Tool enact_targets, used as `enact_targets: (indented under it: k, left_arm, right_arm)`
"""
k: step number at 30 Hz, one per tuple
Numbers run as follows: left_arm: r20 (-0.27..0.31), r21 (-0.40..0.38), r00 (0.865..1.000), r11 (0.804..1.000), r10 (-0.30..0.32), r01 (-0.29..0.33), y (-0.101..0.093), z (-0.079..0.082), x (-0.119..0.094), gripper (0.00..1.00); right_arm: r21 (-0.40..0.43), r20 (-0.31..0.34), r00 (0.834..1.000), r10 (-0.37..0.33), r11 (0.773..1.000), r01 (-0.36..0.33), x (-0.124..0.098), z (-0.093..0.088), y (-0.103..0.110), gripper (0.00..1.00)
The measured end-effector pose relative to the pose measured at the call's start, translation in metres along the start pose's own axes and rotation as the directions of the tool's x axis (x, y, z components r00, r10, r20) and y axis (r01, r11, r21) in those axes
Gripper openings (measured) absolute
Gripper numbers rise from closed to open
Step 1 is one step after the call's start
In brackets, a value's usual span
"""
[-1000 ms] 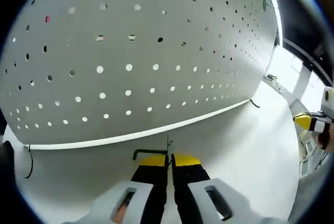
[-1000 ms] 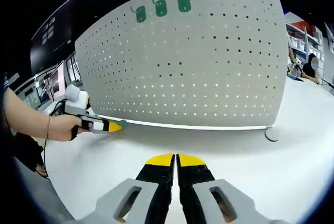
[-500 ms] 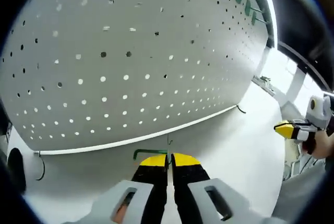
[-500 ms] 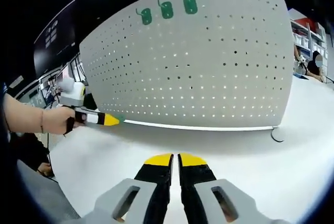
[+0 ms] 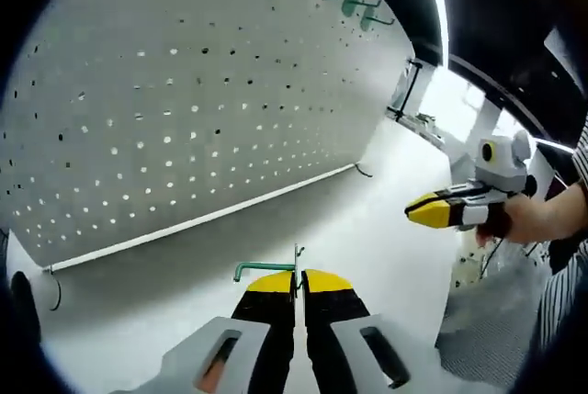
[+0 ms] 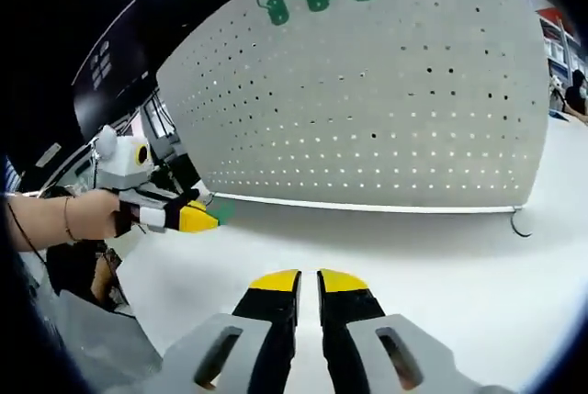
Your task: Insert the hook assembly into the mounting plate slot until the hook locks in place.
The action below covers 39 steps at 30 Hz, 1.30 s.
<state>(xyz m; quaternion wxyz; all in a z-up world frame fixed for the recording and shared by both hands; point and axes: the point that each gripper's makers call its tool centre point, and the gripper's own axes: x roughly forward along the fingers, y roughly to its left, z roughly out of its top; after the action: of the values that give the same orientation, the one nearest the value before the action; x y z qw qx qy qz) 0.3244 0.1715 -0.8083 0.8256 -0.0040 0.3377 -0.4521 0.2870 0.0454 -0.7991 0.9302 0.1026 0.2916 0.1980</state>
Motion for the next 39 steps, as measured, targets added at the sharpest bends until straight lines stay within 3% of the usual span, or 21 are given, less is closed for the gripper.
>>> enact_targets:
  k: [5, 10, 13, 15, 17, 18, 19, 21, 22, 25, 26, 29, 30, 31, 33, 34, 37, 39]
  left_arm:
    - [-0.06, 0.032, 0.994, 0.995, -0.093, 0.095, -0.034, -0.018, -0.003, 0.01]
    - [-0.104, 0.055, 0.975, 0.978, -0.195, 0.202, -0.064, -0.033, -0.007, 0.02]
    - [-0.131, 0.074, 0.962, 0.965, -0.24, 0.251, -0.078, -0.043, -0.01, 0.02]
    - [-0.153, 0.093, 0.95, 0.953, -0.273, 0.289, -0.088, -0.05, -0.012, 0.02]
    - [-0.162, 0.096, 0.938, 0.942, -0.305, 0.323, -0.098, -0.053, -0.015, 0.02]
    - [-0.166, 0.104, 0.935, 0.938, -0.312, 0.331, -0.1, -0.055, -0.016, 0.02]
    - [-0.172, 0.11, 0.932, 0.934, -0.319, 0.34, -0.102, -0.056, -0.016, 0.02]
    - [-0.191, 0.116, 0.921, 0.924, -0.34, 0.365, -0.106, -0.061, -0.018, 0.02]
    - [-0.206, 0.115, 0.909, 0.914, -0.362, 0.39, -0.11, -0.064, -0.019, 0.02]
    - [-0.222, 0.158, 0.892, 0.888, -0.393, 0.431, -0.117, -0.068, -0.022, 0.02]
    - [-0.223, 0.165, 0.879, 0.872, -0.423, 0.461, -0.123, -0.068, -0.025, 0.02]
    - [-0.227, 0.228, 0.851, 0.824, -0.473, 0.519, -0.135, -0.068, -0.029, 0.02]
    - [-0.225, 0.229, 0.848, 0.82, -0.479, 0.524, -0.136, -0.068, -0.03, 0.02]
    - [-0.228, 0.238, 0.844, 0.813, -0.485, 0.532, -0.137, -0.068, -0.03, 0.02]
    - [-0.222, 0.266, 0.839, 0.797, -0.496, 0.542, -0.14, -0.066, -0.031, 0.02]
    - [-0.22, 0.274, 0.836, 0.79, -0.503, 0.548, -0.141, -0.066, -0.031, 0.02]
    - [-0.239, 0.314, 0.803, 0.739, -0.546, 0.596, -0.151, -0.067, -0.038, 0.02]
    - [-0.255, 0.347, 0.796, 0.717, -0.548, 0.605, -0.153, -0.068, -0.04, 0.02]
  right_arm:
    - [-0.001, -0.041, 0.998, 0.05, 0.999, -0.05, 0.0, -0.003, 0.013, 0.07]
    - [0.049, -0.104, 0.984, 0.143, 0.989, -0.139, 0.0, -0.011, 0.035, 0.07]
    - [0.138, -0.118, 0.971, 0.207, 0.972, -0.191, 0.001, -0.015, 0.049, 0.07]
    - [0.189, -0.139, 0.959, 0.246, 0.958, -0.218, 0.002, -0.02, 0.055, 0.07]
    - [0.223, -0.182, 0.935, 0.303, 0.939, -0.261, 0.001, -0.029, 0.066, 0.07]
    - [0.276, -0.196, 0.917, 0.347, 0.917, -0.288, 0.0, -0.034, 0.075, 0.07]
    - [0.296, -0.198, 0.912, 0.359, 0.909, -0.294, 0.0, -0.035, 0.077, 0.08]
    - [0.372, -0.213, 0.885, 0.415, 0.872, -0.319, -0.001, -0.042, 0.086, 0.1]
    - [0.382, -0.241, 0.866, 0.439, 0.863, -0.331, -0.002, -0.048, 0.09, 0.11]
    - [0.374, -0.278, 0.853, 0.441, 0.868, -0.327, 0.0, -0.06, 0.091, 0.11]
    - [0.398, -0.301, 0.834, 0.463, 0.856, -0.331, -0.002, -0.065, 0.094, 0.11]
    - [0.491, -0.268, 0.809, 0.522, 0.797, -0.351, -0.004, -0.063, 0.102, 0.11]
    - [0.527, -0.255, 0.799, 0.544, 0.771, -0.357, -0.006, -0.062, 0.105, 0.11]
    - [0.582, -0.24, 0.781, 0.577, 0.73, -0.36, -0.008, -0.062, 0.109, 0.11]
    - [0.652, -0.244, 0.743, 0.623, 0.673, -0.35, -0.013, -0.067, 0.114, 0.11]
    - [0.661, -0.246, 0.734, 0.633, 0.663, -0.351, -0.014, -0.068, 0.115, 0.11]
    - [0.671, -0.241, 0.725, 0.645, 0.651, -0.356, -0.016, -0.071, 0.114, 0.1]
    - [0.7, -0.244, 0.698, 0.673, 0.62, -0.354, -0.021, -0.073, 0.118, 0.08]
